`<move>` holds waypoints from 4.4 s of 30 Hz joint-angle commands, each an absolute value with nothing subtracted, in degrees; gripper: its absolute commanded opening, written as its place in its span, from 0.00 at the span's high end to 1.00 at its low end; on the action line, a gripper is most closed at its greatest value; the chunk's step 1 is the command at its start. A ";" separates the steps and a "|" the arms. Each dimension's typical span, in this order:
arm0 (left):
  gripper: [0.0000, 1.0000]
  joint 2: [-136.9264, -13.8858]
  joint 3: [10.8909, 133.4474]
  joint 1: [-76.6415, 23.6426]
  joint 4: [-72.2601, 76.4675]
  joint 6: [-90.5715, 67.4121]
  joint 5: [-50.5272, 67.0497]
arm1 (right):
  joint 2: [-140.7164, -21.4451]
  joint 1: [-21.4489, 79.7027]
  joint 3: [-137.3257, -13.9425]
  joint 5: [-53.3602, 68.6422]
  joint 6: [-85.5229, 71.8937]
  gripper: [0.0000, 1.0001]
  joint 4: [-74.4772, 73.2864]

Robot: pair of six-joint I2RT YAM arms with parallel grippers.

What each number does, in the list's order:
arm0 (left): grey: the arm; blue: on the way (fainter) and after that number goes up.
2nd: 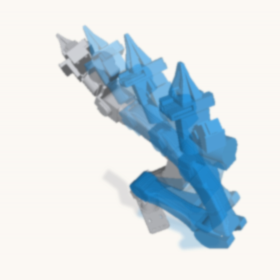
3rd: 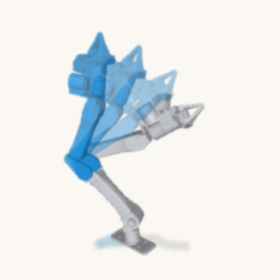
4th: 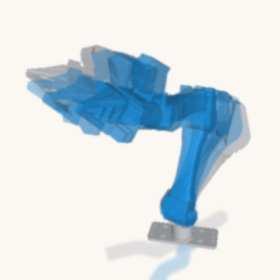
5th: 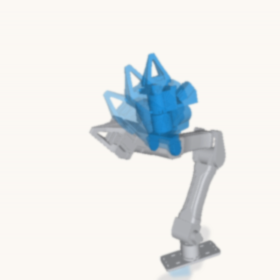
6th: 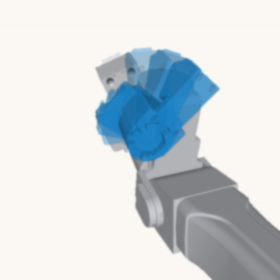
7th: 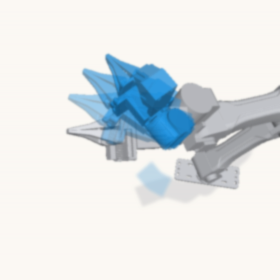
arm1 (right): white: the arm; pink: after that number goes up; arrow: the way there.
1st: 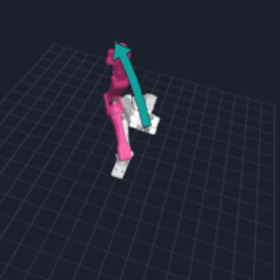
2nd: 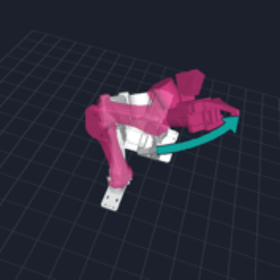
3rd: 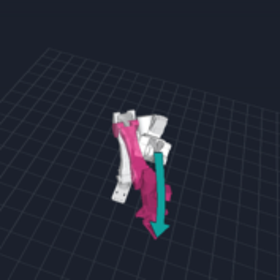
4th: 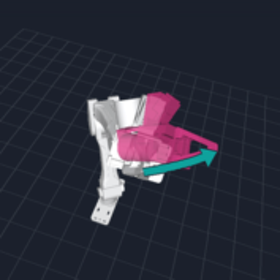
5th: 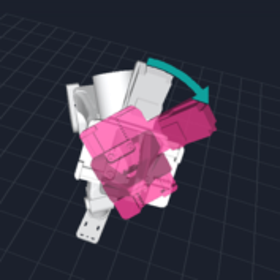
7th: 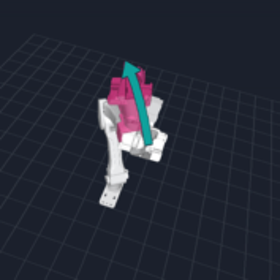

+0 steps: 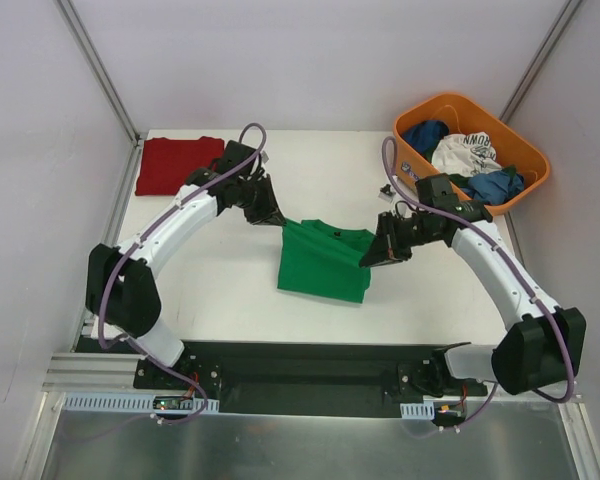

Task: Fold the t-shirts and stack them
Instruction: Fold the long partially folded tshirt into a neat square, then smooth out wrinkles on the folded tshirt

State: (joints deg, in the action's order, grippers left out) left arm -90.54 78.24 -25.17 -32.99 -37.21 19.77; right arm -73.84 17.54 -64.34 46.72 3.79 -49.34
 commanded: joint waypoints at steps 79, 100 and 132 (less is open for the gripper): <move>0.01 -105.66 61.71 -31.81 -10.90 -34.27 32.00 | -111.62 12.22 -81.73 24.87 -5.37 0.03 -27.33; 0.01 -97.98 69.42 -32.00 -12.66 -32.34 23.99 | -77.88 20.03 -51.01 47.55 -9.66 0.03 -20.93; 0.01 -106.19 75.94 -28.21 -12.74 -31.82 26.90 | -81.66 19.34 -47.54 37.98 -5.28 0.03 -25.03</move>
